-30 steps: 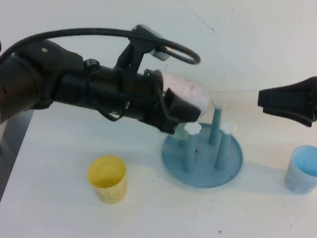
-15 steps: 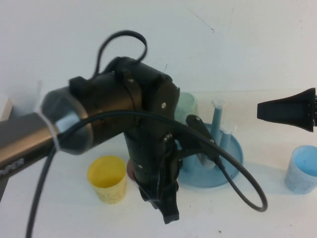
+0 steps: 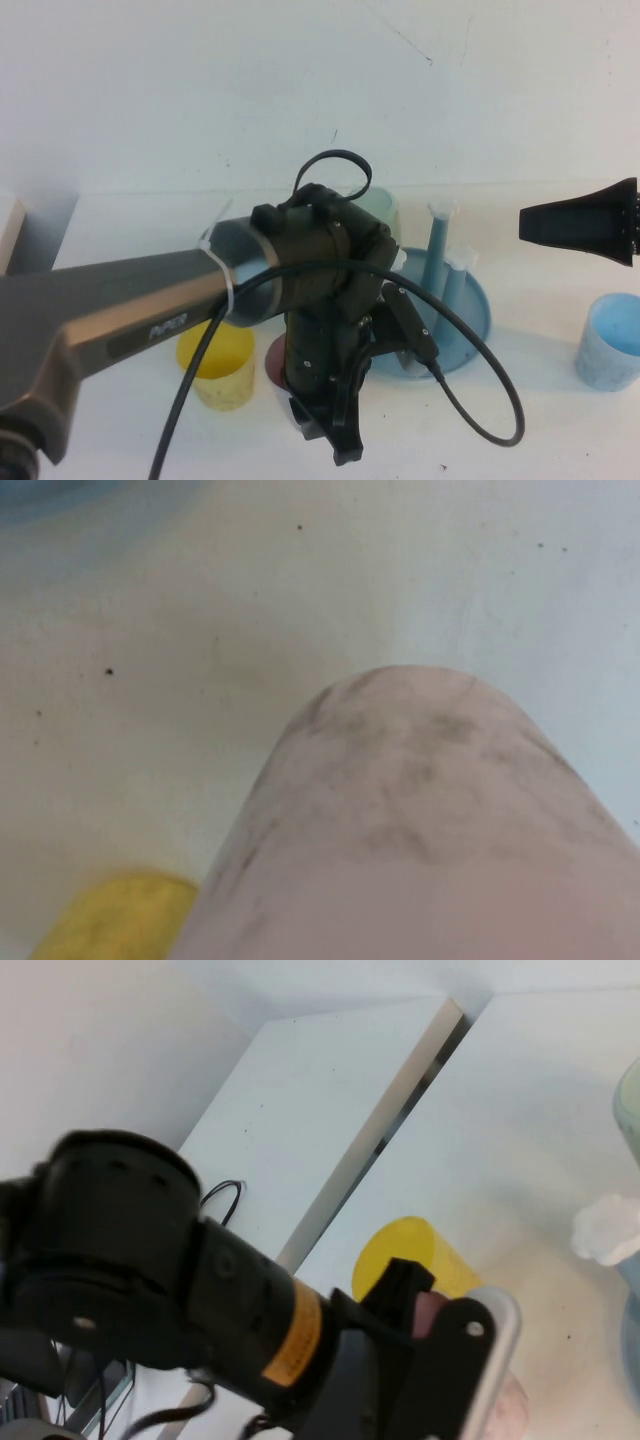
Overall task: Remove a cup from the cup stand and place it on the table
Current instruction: Place the cup on the table
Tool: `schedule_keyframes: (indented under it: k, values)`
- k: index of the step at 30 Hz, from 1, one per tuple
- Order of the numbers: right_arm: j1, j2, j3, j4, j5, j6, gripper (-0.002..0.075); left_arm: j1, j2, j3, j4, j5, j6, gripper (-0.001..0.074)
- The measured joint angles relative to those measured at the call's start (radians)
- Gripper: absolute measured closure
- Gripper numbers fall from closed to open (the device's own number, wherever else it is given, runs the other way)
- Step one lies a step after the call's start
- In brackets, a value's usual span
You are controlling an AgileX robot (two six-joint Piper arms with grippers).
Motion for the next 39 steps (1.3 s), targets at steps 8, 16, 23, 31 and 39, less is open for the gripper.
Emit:
schedule_keyframes:
  k: [8,16,23,31,39]
  values:
    - [0.0,0.0,0.0,0.0,0.0,-0.001,0.0034,0.0,0.063,0.0,0.028,-0.028,-0.009,0.0687]
    - [0.0,0.0,0.0,0.0,0.0,-0.002,0.0034,0.0,0.069,-0.012,0.03,-0.065,-0.015,0.0404]
    - [0.0,0.0,0.0,0.0,0.0,-0.008,0.0034,0.0,0.064,-0.114,0.03,0.011,-0.045,0.0395]
    - [0.0,-0.014,0.0,-0.002,0.0,-0.009,0.0034,0.0,-0.093,-0.197,0.028,0.063,-0.116,0.0539]
    - [0.0,-0.086,0.0,-0.038,0.0,-0.009,0.0034,0.0,-0.347,-0.197,-0.03,0.082,-0.197,0.072]
